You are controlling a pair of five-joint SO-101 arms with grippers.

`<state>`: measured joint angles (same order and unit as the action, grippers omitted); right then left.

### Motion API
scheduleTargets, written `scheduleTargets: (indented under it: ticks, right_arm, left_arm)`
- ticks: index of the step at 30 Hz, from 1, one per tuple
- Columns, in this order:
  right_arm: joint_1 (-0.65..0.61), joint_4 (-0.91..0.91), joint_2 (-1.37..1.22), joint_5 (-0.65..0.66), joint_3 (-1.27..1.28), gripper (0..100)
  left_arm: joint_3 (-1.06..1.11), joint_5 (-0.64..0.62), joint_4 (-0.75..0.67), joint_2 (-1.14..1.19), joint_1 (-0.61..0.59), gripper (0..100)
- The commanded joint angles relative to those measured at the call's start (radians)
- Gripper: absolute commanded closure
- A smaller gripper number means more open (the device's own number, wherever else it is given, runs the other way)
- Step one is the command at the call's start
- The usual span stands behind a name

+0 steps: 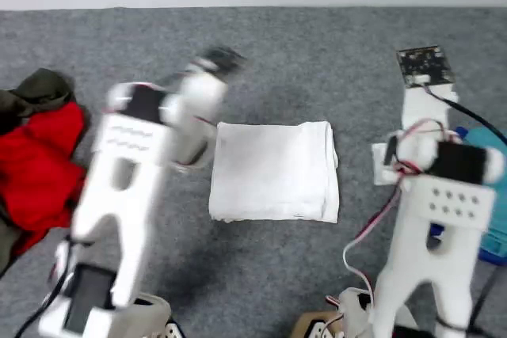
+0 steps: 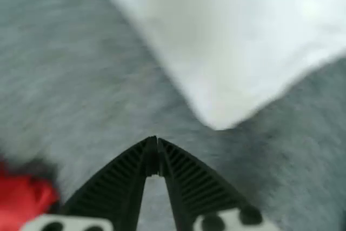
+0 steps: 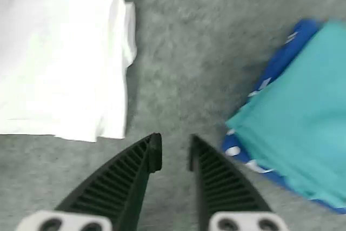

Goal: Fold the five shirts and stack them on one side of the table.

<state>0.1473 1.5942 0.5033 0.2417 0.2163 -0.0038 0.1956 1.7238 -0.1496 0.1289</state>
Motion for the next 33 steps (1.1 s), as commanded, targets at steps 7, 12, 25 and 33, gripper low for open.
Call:
scheduleTargets:
  ticks: [7,12,25,33]
  right_arm:
    - [-0.265,-0.114,-0.275,-0.381,-0.017,72.7]
    - [-0.346,-0.271,-0.414,-0.488,-0.018,72.5]
    - [-0.332,-0.572,-0.754,-0.493,-0.018,72.7]
    - [-0.331,-0.567,-0.835,-0.486,-0.02,85.2]
  left_arm:
    - [-0.03,-0.003,0.031,-0.227,-0.402,100]
    - [-0.001,0.002,0.031,-0.241,-0.514,100]
    - [0.033,0.08,0.031,-0.235,-0.608,100]
    - [0.036,0.077,0.031,-0.232,-0.608,100]
